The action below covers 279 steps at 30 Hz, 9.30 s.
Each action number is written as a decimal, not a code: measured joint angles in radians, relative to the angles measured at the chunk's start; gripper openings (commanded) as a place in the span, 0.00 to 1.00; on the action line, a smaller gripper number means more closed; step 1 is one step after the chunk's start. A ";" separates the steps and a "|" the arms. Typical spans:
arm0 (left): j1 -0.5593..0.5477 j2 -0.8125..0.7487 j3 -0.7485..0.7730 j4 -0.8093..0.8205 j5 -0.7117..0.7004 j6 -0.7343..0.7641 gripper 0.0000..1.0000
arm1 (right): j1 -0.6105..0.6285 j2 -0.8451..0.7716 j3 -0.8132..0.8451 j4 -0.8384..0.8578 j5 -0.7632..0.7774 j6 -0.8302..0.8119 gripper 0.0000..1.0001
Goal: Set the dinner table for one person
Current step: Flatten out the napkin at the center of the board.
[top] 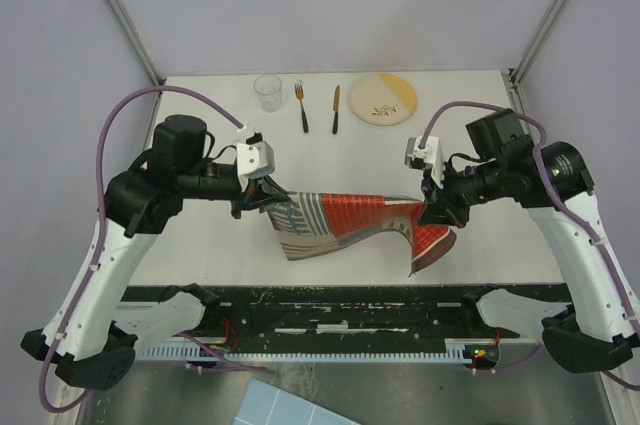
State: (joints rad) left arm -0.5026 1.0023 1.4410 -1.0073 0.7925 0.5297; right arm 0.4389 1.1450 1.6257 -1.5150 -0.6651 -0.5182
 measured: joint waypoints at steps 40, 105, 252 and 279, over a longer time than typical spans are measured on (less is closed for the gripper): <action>0.058 0.291 -0.264 0.427 -0.463 0.061 0.03 | -0.125 0.592 -0.137 0.634 0.201 0.098 0.02; 0.143 0.570 -0.475 0.702 -0.676 -0.182 0.57 | -0.250 0.229 -0.227 0.874 0.695 0.285 0.86; 0.252 0.746 -0.309 0.693 -1.007 -0.330 0.44 | -0.323 0.143 -0.397 0.829 0.619 0.324 0.86; 0.359 0.578 -0.494 0.852 -0.727 -0.451 0.50 | -0.329 0.124 -0.406 0.827 0.597 0.325 0.86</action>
State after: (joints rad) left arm -0.1432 1.5806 0.9474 -0.1551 0.0650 0.0792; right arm 0.1101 1.2686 1.2198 -0.6880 -0.0681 -0.1936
